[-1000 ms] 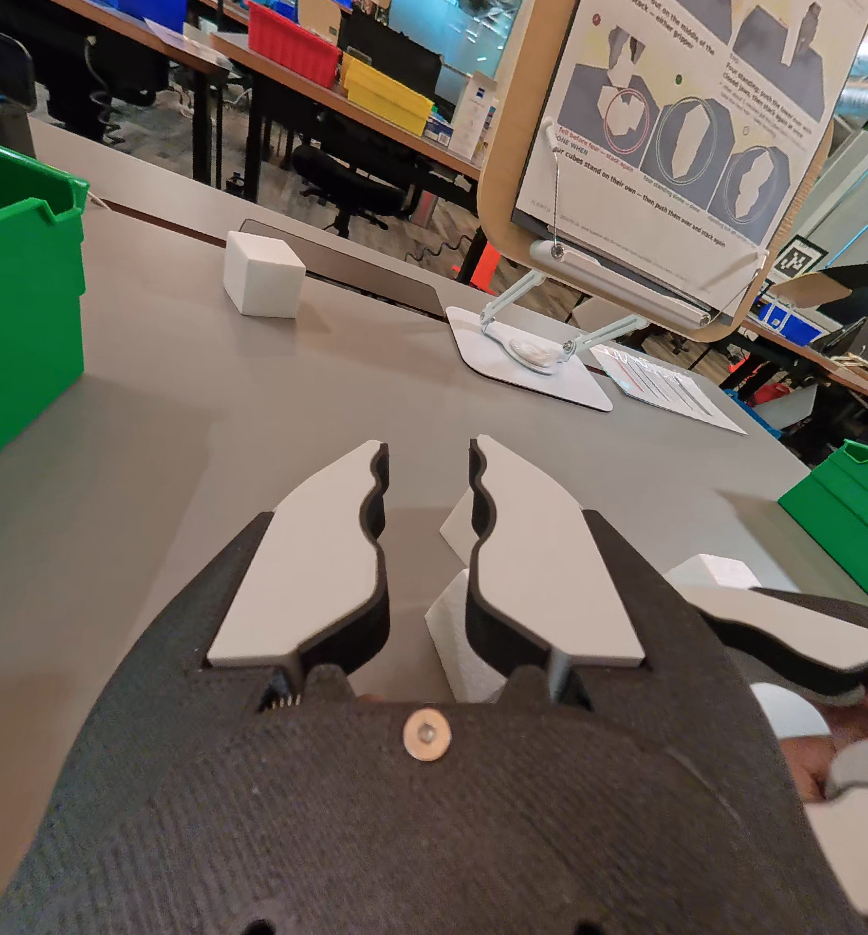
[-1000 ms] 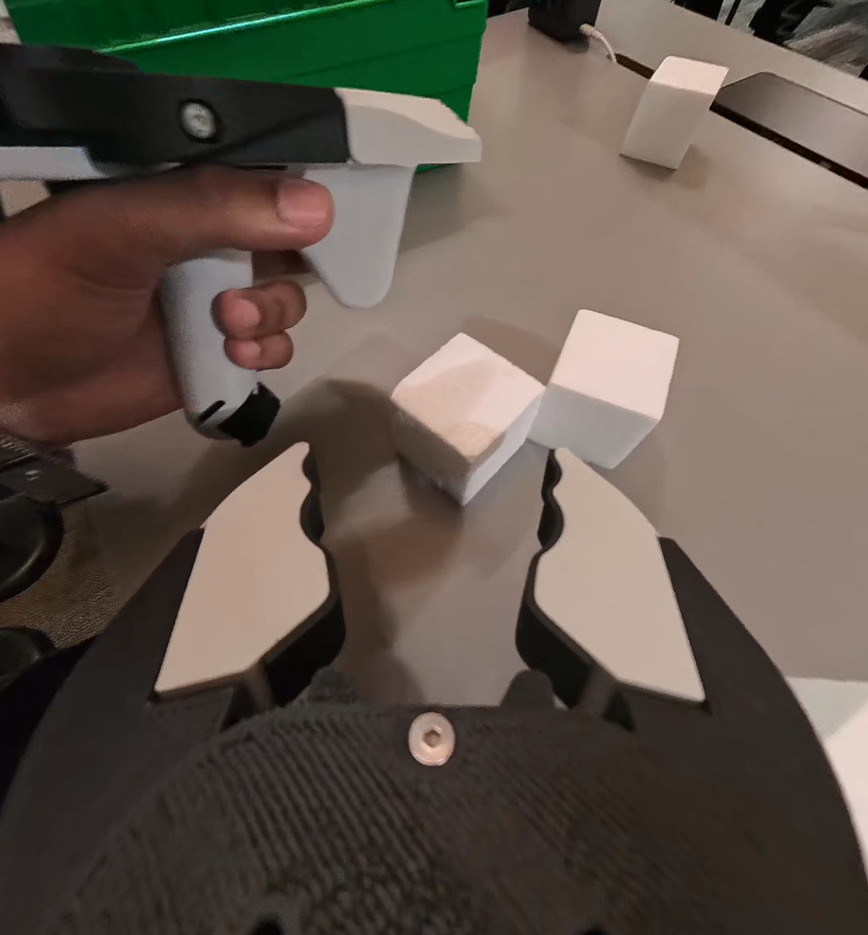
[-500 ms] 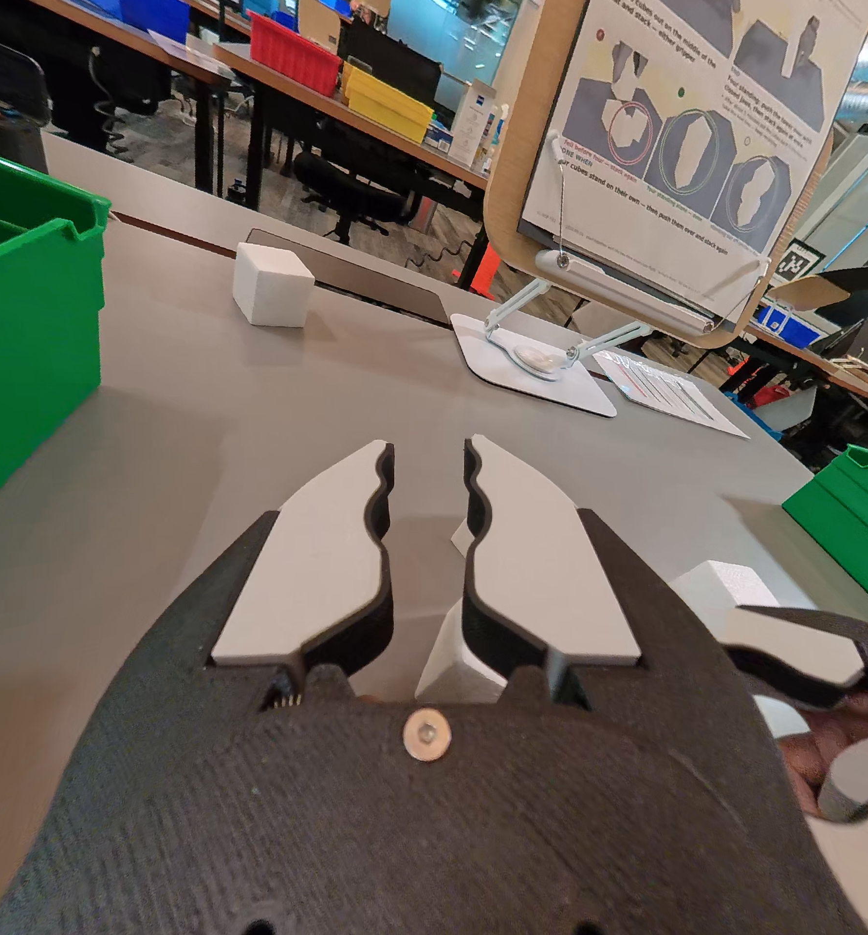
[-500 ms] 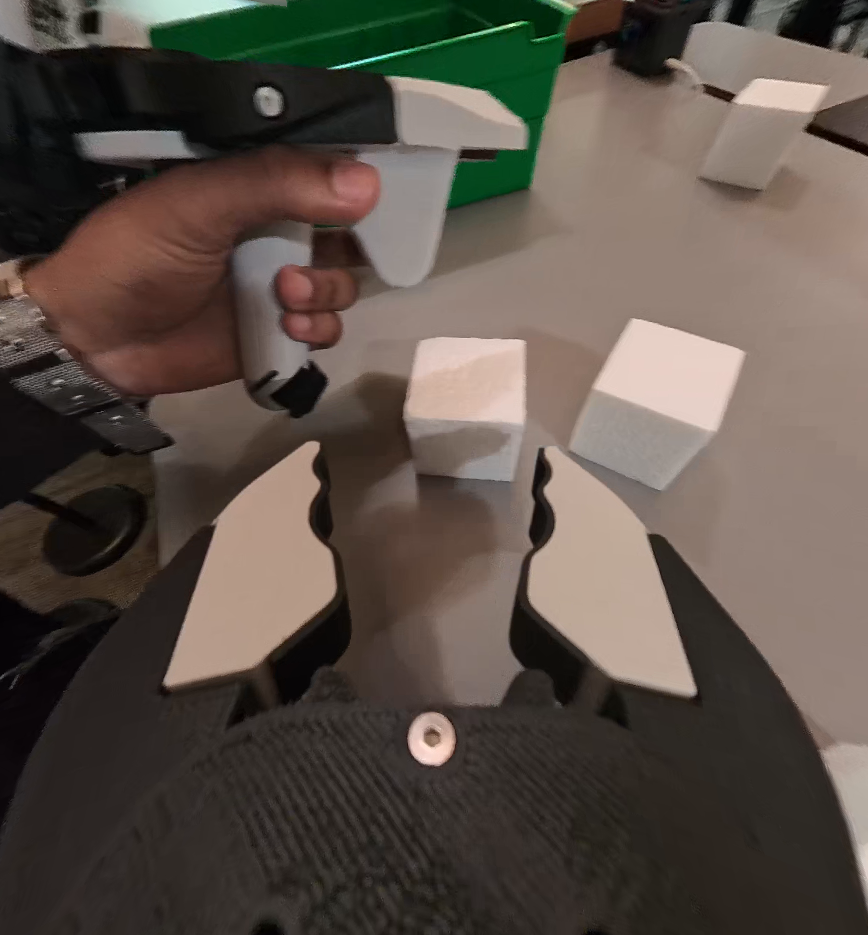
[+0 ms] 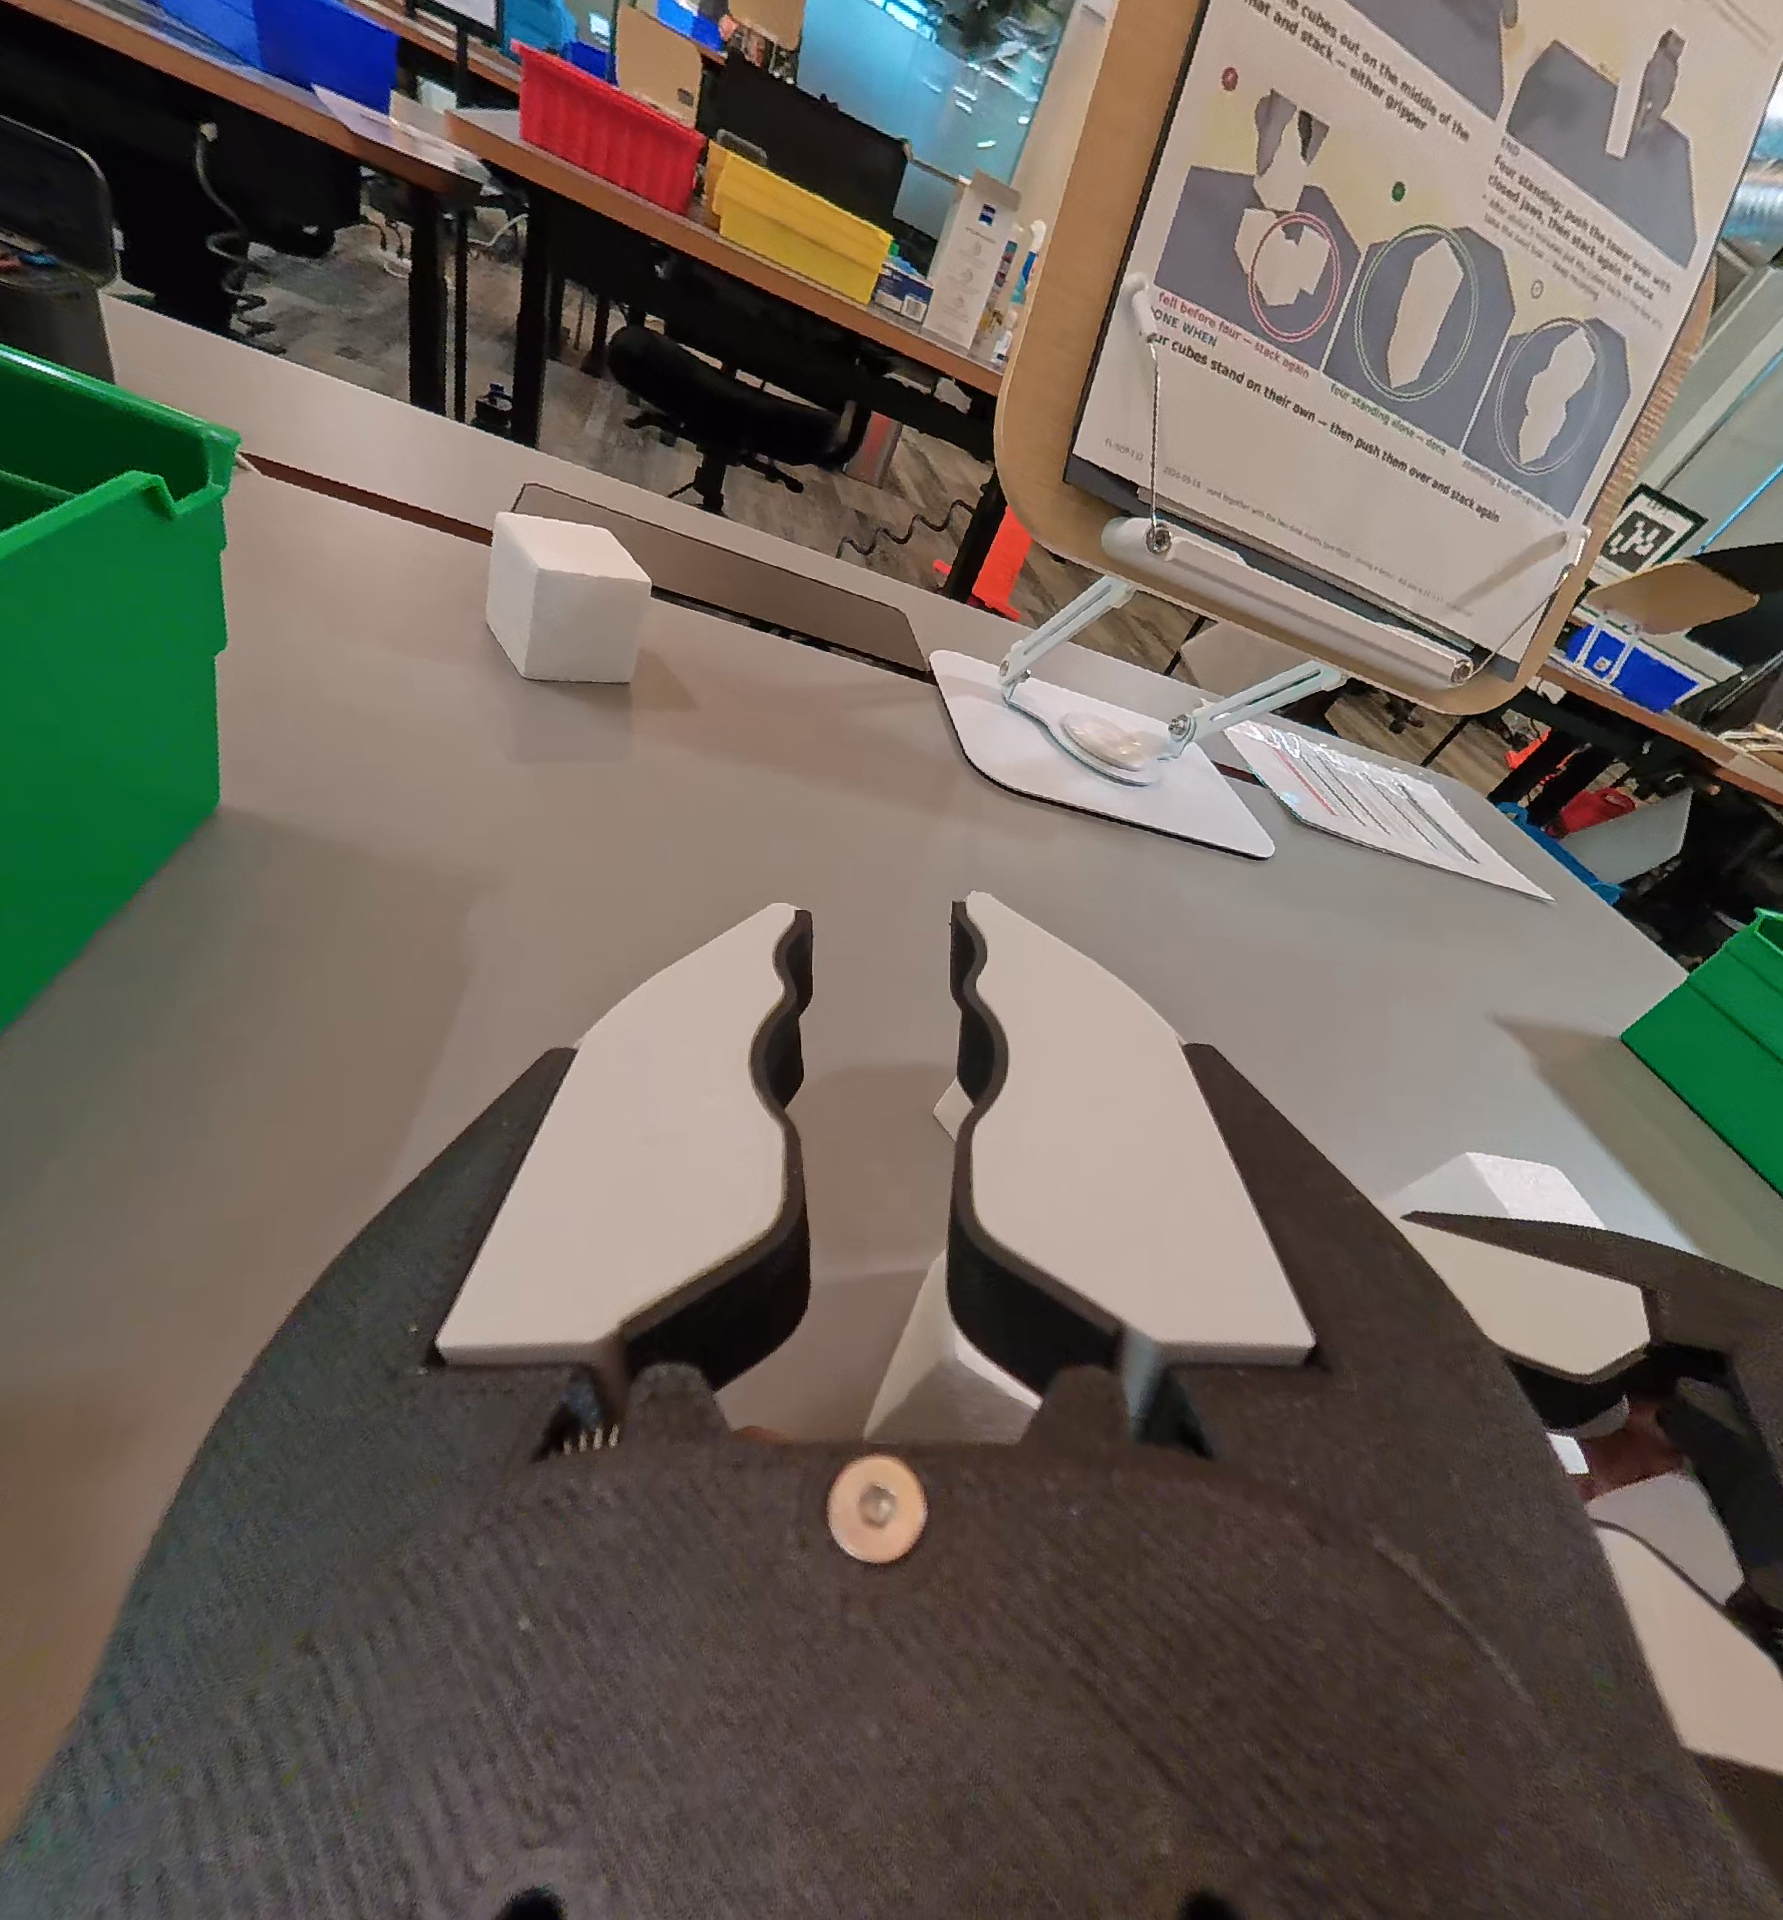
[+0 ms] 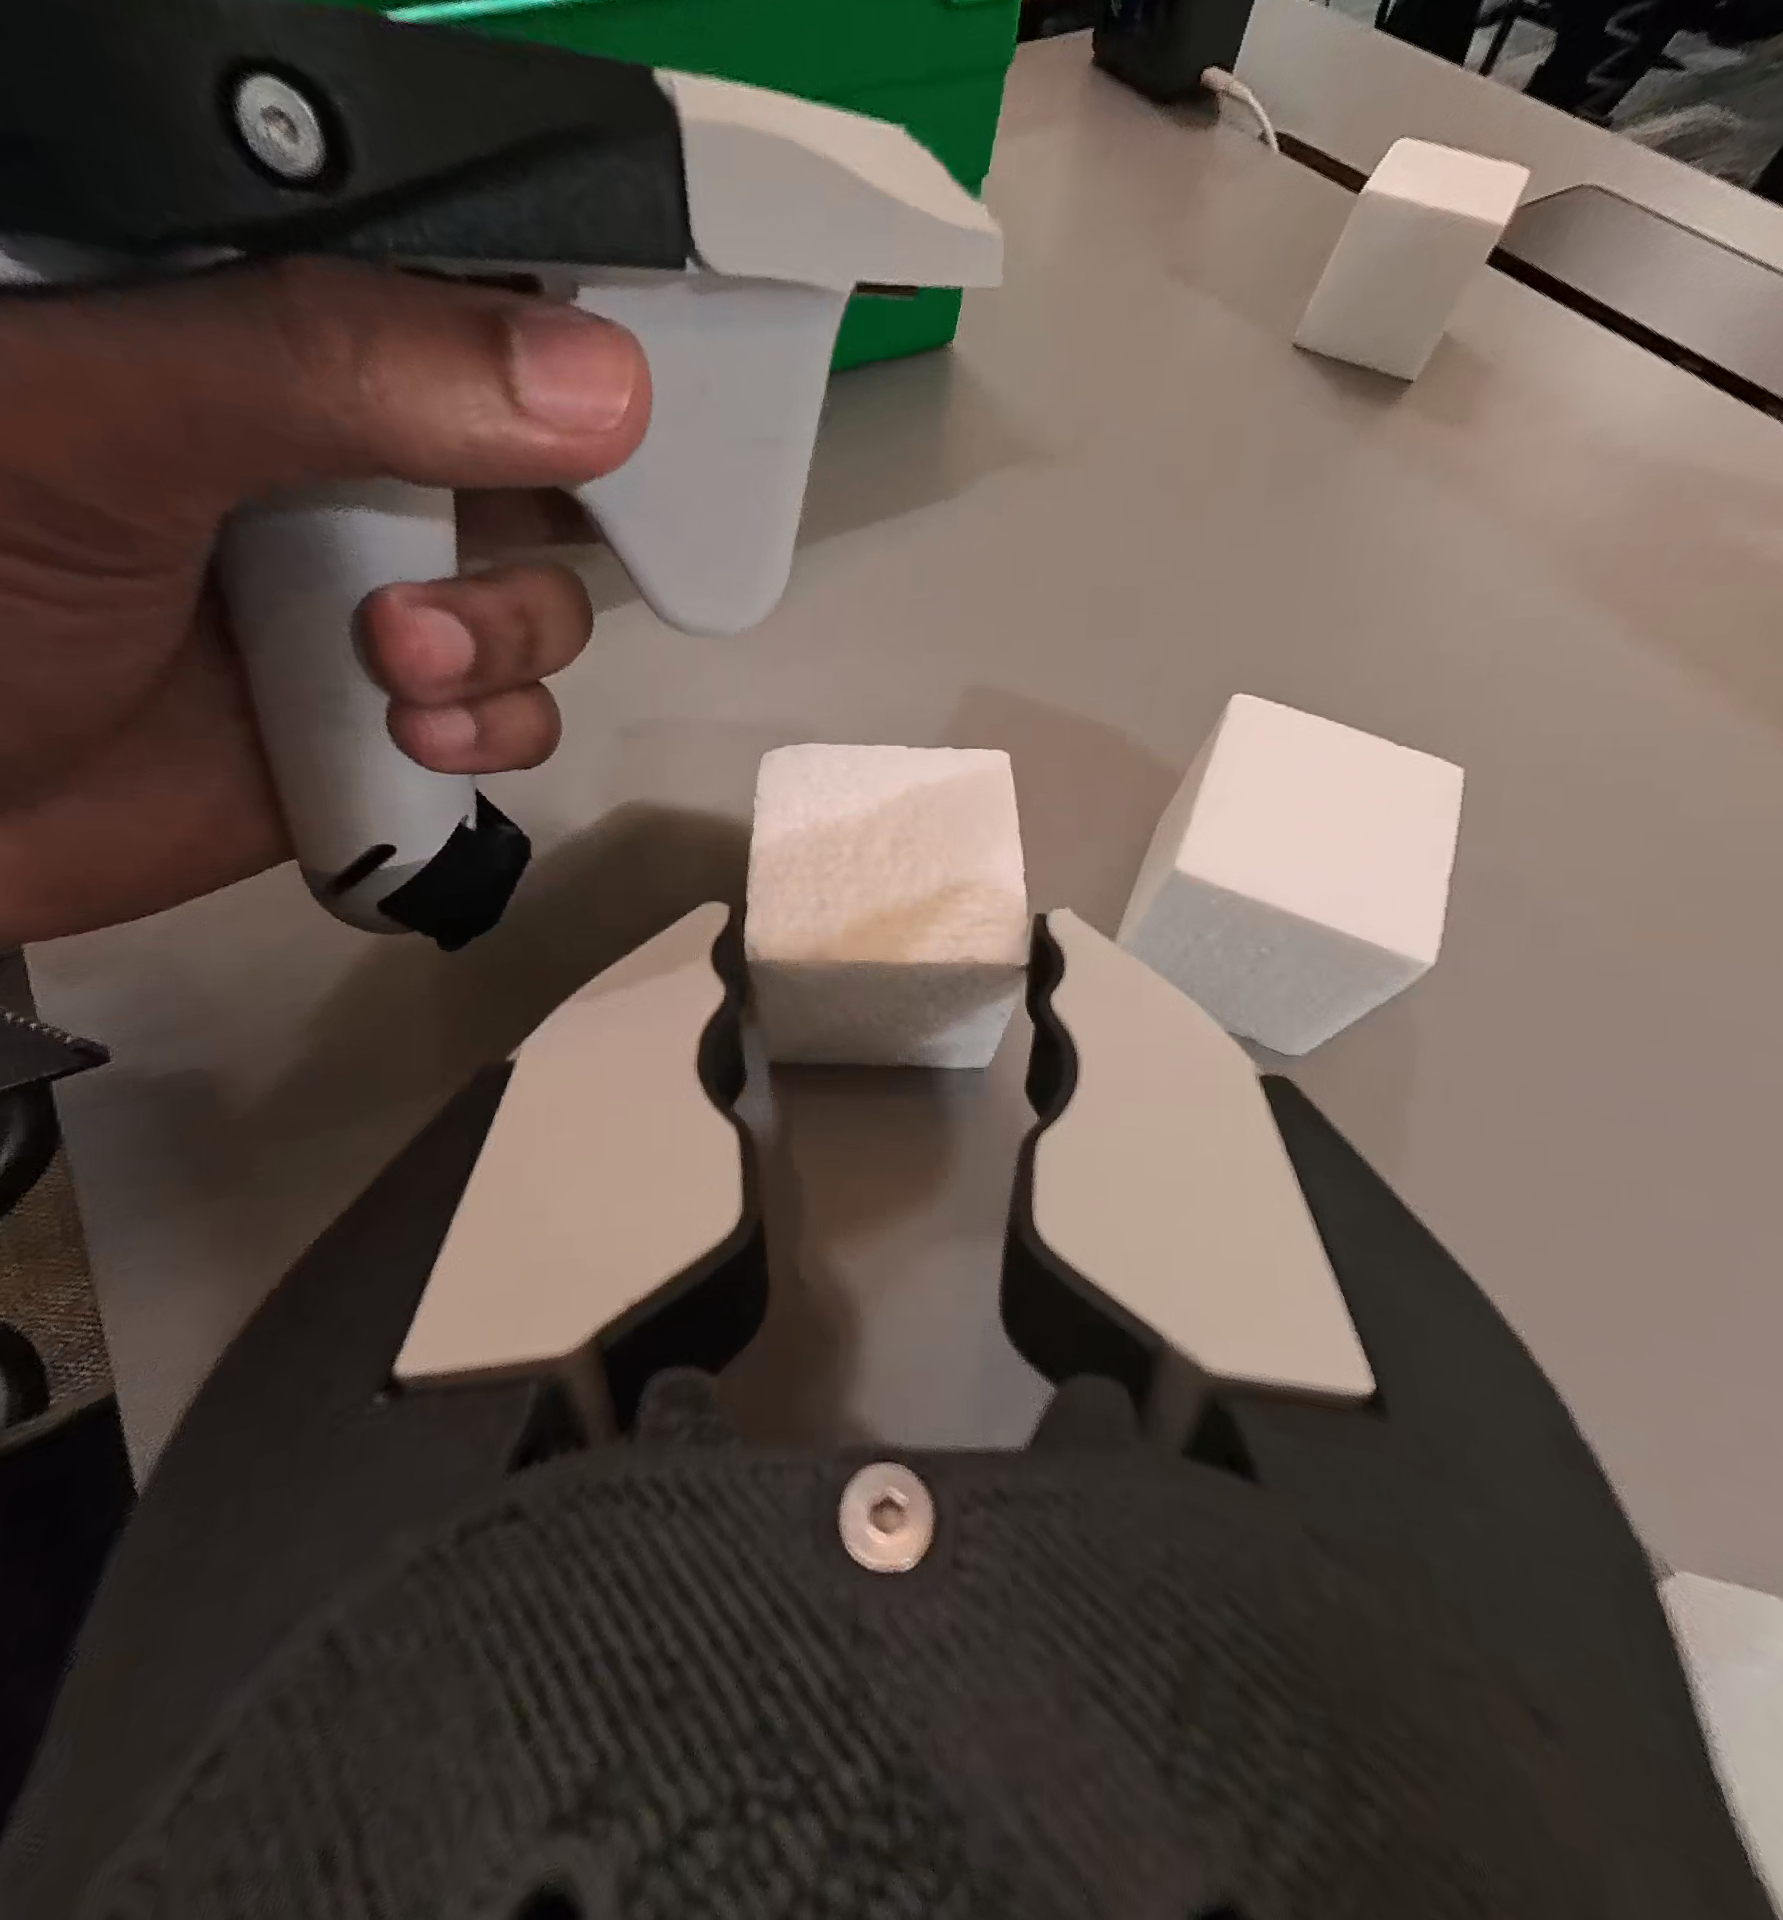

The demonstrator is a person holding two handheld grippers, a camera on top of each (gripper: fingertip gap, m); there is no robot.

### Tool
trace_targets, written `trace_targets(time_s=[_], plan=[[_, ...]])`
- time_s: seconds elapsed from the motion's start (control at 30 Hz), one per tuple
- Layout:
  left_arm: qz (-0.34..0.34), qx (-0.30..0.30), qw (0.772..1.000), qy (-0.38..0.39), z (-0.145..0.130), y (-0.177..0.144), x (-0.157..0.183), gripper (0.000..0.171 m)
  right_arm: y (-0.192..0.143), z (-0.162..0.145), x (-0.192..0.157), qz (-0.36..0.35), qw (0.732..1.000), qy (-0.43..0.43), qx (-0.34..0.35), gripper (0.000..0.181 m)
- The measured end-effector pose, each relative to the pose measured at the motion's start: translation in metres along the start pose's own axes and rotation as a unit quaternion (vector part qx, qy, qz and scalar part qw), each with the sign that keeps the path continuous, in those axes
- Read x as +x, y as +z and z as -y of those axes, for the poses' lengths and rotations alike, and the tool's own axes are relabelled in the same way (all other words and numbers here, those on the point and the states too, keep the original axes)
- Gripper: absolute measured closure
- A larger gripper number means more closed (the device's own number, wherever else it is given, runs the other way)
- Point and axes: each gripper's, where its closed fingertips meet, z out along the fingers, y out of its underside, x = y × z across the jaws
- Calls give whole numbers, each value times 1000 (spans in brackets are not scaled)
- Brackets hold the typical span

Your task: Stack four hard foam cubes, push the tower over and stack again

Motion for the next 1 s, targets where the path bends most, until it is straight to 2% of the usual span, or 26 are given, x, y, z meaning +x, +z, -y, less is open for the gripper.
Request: trace_targets(time_s=[0.13, 0.23, 0.33, 0.47, 0.53, 0.6, 0.7, 0.83, 1.0], plan=[[-2, -1, 1000, -2, 0, 0, 0, 146, -6, 1, 1, 9, 1000, 3, 5, 129], [0, 3, 1000, 0, 1, -1, 0, 146, -25, 21, -1, 27, 999, -5, 39, 129], [0, 5, 1000, -2, 2, -1, -1, 146, -63, 55, 14, 16, 995, -46, 91, 129], [-7, -4, 1000, -7, -2, 0, 2, 146, -127, 86, 67, -8, 985, -104, 141, 129], [-10, -6, 1000, -4, -3, 0, 4, 146, -153, 79, 88, 28, 983, -114, 138, 129], [-14, -10, 1000, -2, -5, 1, 7, 146, -173, 66, 110, 60, 984, -90, 141, 129], [-28, -20, 999, -3, -10, 3, 14, 147, -189, 40, 123, 144, 975, -60, 158, 130], [-43, -37, 998, 4, -19, 4, 25, 146, -179, -4, 143, 174, 976, -46, 121, 130], [-53, -46, 997, 10, -23, 5, 31, 146, -174, -9, 135, 185, 975, -90, 85, 130]])
